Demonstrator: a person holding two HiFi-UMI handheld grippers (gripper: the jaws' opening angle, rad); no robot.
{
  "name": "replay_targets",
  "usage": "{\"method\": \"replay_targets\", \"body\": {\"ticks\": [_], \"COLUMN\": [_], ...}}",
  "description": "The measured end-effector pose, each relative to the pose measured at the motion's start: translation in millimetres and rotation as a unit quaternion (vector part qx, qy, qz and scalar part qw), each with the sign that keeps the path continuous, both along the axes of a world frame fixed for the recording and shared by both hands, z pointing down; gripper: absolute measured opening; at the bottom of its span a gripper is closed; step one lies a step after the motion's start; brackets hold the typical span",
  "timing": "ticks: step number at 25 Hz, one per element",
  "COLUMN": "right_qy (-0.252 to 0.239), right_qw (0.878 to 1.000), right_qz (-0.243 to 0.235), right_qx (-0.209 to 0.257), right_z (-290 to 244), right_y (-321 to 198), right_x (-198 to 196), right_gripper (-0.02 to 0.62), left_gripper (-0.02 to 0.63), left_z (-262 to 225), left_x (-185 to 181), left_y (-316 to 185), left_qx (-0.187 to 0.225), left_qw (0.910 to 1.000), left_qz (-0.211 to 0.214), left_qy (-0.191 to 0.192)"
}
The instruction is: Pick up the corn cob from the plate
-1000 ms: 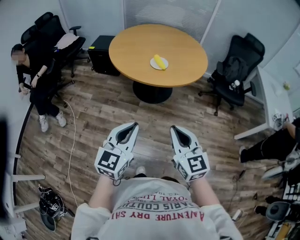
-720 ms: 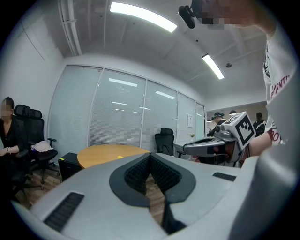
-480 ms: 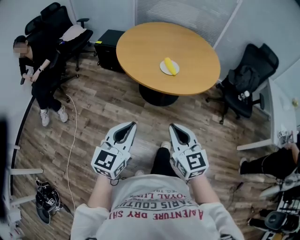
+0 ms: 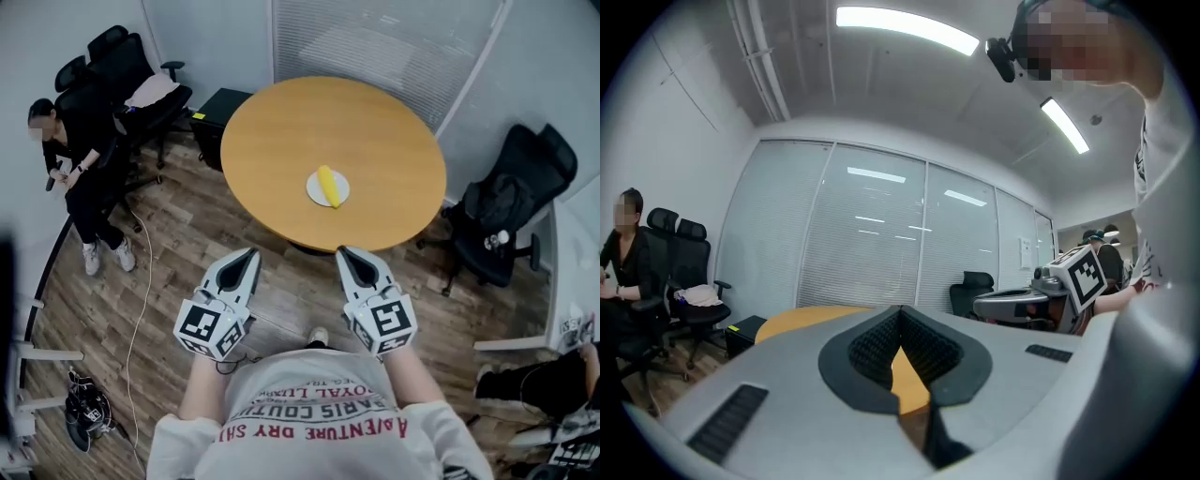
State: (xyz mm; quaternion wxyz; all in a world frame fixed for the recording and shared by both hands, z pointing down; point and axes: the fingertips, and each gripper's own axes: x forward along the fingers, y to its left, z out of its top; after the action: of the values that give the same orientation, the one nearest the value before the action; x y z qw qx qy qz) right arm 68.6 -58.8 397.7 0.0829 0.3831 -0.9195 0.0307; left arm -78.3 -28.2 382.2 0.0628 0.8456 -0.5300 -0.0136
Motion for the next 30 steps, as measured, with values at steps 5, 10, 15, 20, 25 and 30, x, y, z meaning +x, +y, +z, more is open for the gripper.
{"method": "replay_targets", "body": {"ticks": [5,10,15,20,25,30], "right_qy": [0.002,-0.006,-0.006,0.007,0.016,0.019], "right_qw": [1.000,1.000,0.999,0.998,0.996,0.991], "right_qz": [-0.003,0.005,0.020,0.032,0.054,0.079], "right_qx": [-0.001,-0.023,-0.044,-0.051,-0.073,-0.108], "right_z": [4,17,30,41,53,75], "right_y": [-69,-116,-154,-193,-239,-278], "right_x": [41,63,55,37,17,3], "right_gripper": [0.029,0.029,0.029,0.029,0.029,0.029], "left_gripper": [0.035,0.035,0.035,0.035,0.035,0.035], "left_z": [5,18,24,32,39,61], "left_x": [36,62,58,57,50,42], "left_y": [-66,-112,-155,-206,-267,-317], "left_qx": [0.000,-0.025,-0.033,-0.024,-0.023,-0.040], "left_qw": [0.9999,0.9997,0.9994,0.9981,0.9947,0.9893], "left_qz": [-0.013,-0.007,0.006,0.051,0.097,0.138], "left_qy": [0.002,-0.003,-0.006,-0.025,-0.025,-0.028]}}
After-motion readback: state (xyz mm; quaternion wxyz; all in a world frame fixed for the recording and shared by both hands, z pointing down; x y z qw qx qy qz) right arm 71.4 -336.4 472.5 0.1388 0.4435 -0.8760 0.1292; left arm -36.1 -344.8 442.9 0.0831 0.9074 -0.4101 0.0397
